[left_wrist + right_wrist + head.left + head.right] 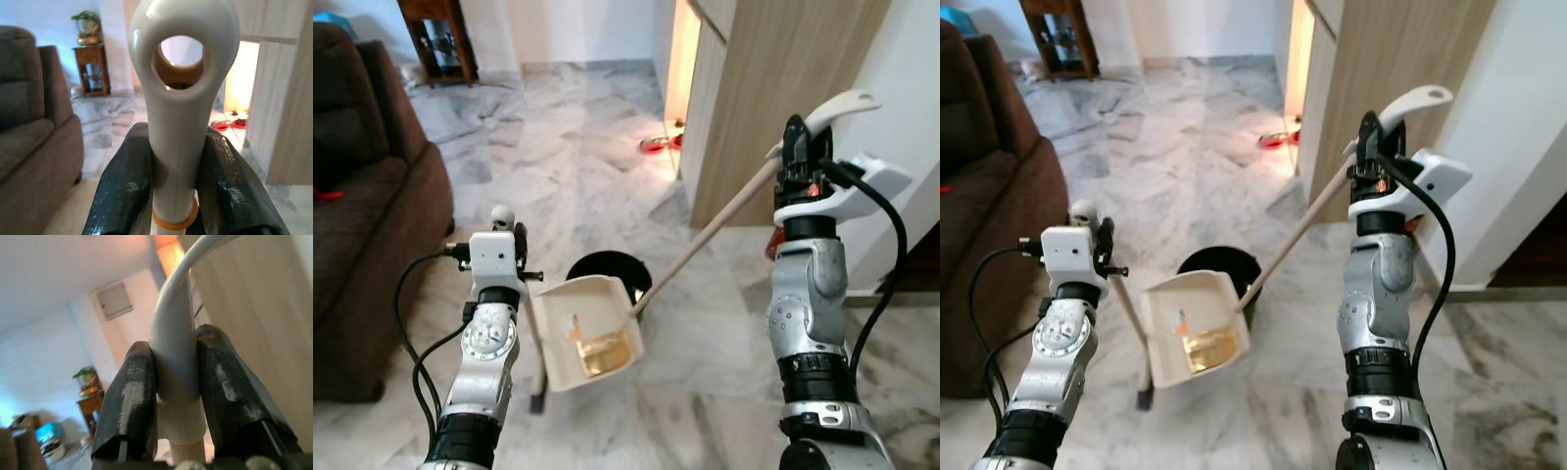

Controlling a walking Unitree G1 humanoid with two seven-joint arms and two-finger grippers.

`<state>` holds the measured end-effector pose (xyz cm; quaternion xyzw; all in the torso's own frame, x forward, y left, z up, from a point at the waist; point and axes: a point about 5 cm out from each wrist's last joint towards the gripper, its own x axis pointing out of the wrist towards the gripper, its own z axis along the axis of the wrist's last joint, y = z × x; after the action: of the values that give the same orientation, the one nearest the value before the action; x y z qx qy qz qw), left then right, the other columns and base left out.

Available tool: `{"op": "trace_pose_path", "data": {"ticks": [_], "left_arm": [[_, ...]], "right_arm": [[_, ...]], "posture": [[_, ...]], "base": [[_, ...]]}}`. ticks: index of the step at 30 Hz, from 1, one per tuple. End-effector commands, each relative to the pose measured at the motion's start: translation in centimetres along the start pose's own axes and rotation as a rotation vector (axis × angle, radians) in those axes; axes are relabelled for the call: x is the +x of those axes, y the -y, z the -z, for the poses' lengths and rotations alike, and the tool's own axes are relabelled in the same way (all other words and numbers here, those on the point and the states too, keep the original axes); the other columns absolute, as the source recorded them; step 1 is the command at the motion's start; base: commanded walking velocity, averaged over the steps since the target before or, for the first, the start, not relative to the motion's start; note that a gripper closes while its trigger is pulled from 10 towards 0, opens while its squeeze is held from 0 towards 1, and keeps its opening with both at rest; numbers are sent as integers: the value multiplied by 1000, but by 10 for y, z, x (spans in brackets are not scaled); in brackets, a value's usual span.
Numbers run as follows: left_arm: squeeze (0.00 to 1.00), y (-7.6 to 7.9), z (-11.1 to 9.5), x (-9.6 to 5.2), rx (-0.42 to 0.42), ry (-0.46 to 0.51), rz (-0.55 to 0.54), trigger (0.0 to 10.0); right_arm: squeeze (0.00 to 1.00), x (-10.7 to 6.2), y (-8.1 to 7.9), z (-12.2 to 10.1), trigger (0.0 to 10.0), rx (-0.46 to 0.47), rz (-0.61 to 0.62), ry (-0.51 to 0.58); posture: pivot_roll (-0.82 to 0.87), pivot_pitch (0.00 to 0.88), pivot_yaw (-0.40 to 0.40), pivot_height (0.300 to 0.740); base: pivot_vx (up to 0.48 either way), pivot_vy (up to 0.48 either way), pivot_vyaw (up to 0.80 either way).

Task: Sweep floor

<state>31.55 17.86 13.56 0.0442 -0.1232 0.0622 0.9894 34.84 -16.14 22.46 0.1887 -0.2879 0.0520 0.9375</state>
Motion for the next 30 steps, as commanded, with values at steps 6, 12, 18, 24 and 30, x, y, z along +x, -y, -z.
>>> {"op": "trace_pose_path", "data": {"ticks": [6,12,18,24,30], "left_arm": [[0,1,-13,2,18,63,-6,10000],[0,1,-13,2,17,61,-1,10000],[0,0,-13,2,22,59,-3,10000],[0,-3,-13,-1,26,54,-8,10000],[0,-5,-13,-2,31,51,-15,10000]], "right_arm": [[0,10,-9,-11,10000,47,-19,65],[0,9,-11,-12,10000,50,-21,68],[0,8,-11,-12,10000,54,-18,69],[0,8,-11,-11,10000,61,-16,69],[0,9,-13,-11,10000,66,-18,70]], "posture": [[138,0,6,740],[138,0,12,740],[141,0,14,740],[148,0,13,740],[151,0,10,740]], "base": [[297,0,0],[298,0,0],[297,0,0],[297,0,0],[298,0,0]]}}
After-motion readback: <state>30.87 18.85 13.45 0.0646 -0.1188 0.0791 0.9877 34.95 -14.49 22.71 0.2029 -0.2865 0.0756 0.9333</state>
